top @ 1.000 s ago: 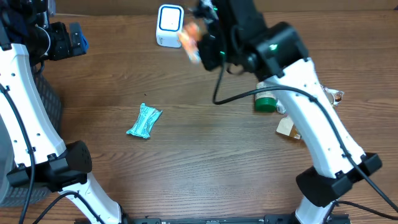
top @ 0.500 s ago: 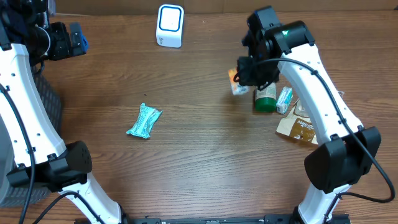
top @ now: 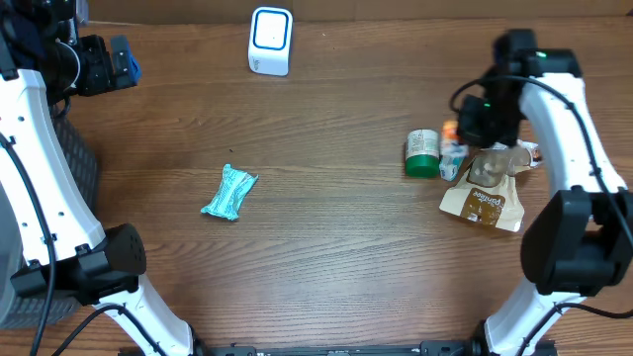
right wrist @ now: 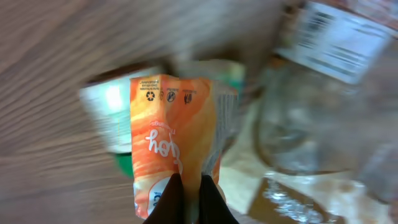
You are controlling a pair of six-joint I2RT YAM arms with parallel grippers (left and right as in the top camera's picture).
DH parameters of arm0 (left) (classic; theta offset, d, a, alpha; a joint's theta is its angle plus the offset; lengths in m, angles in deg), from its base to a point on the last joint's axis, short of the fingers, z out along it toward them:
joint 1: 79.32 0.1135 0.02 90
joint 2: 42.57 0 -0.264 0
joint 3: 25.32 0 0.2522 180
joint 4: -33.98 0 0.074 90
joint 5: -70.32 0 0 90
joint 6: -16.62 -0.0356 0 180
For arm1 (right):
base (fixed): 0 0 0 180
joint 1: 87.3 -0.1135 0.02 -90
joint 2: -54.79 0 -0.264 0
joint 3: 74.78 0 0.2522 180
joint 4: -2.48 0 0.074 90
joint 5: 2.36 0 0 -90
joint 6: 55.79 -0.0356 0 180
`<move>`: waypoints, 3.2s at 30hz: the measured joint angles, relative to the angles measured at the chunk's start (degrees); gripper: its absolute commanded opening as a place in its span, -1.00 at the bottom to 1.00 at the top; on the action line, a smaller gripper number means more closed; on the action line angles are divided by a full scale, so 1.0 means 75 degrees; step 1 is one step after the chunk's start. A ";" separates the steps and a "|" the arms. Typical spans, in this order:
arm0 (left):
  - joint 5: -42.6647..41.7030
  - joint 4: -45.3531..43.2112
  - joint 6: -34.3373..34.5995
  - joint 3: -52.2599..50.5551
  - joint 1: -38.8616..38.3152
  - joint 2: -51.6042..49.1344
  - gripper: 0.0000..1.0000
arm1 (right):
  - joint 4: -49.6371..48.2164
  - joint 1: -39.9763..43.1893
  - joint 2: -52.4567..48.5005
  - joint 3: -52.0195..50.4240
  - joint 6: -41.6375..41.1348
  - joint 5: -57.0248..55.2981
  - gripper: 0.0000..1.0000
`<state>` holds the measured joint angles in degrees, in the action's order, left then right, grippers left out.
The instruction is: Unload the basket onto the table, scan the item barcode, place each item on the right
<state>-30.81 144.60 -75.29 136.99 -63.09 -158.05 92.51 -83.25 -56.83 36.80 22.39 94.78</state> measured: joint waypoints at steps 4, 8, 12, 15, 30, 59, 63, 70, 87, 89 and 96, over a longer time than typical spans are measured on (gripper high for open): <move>0.0000 0.0000 0.0000 0.0000 0.0000 0.0000 0.99 | -0.0017 0.0399 0.0000 -0.0498 -0.0023 -0.0041 -0.21; 0.0000 -0.0003 0.0000 0.0000 0.0000 0.0000 0.99 | -0.0009 0.0408 0.0000 -0.0554 -0.0003 -0.0044 -0.01; 0.0000 0.0000 0.0000 0.0000 0.0000 0.0000 0.99 | 0.0227 0.0382 0.0000 -0.0539 -0.0017 0.0192 0.03; 0.0000 0.0000 0.0000 0.0000 0.0000 0.0000 0.99 | 0.0408 0.0312 -0.0006 -0.0338 0.0029 0.0650 0.05; 0.0000 -0.0003 0.0000 0.0000 0.0000 0.0000 0.99 | -0.2095 -0.2990 -0.0009 0.0498 -0.0070 0.1871 0.17; 0.0000 -0.0003 0.0000 0.0000 0.0000 0.0000 0.99 | -0.5523 -0.6062 -0.2760 0.0251 -0.3348 0.2436 -0.02; 0.0000 -0.0003 0.0000 0.0000 0.0000 0.0000 0.99 | -0.5694 -0.6199 -0.2786 0.0248 -0.3526 0.2159 -0.02; 0.0000 -0.0003 0.0000 0.0000 0.0000 0.0000 0.99 | -0.5823 -0.6601 -0.2786 0.0125 -0.3608 0.1489 -0.69; 0.0000 -0.0003 0.0000 0.0000 0.0000 0.0000 0.99 | -0.4546 -0.5709 -0.2780 0.0688 0.0283 0.2011 -0.11; 0.0000 -0.0003 -0.0003 0.0000 0.0000 0.0000 0.99 | -0.4360 -0.5388 -0.2739 0.0860 0.0892 0.1979 0.03; 0.0000 -0.0003 0.0000 0.0000 0.0000 0.0000 0.99 | -0.3483 -0.4677 -0.2527 0.1451 0.1087 0.2192 -0.58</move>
<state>-30.81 144.58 -75.29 136.99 -63.09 -158.05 66.39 -118.33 -75.78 47.69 30.55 111.22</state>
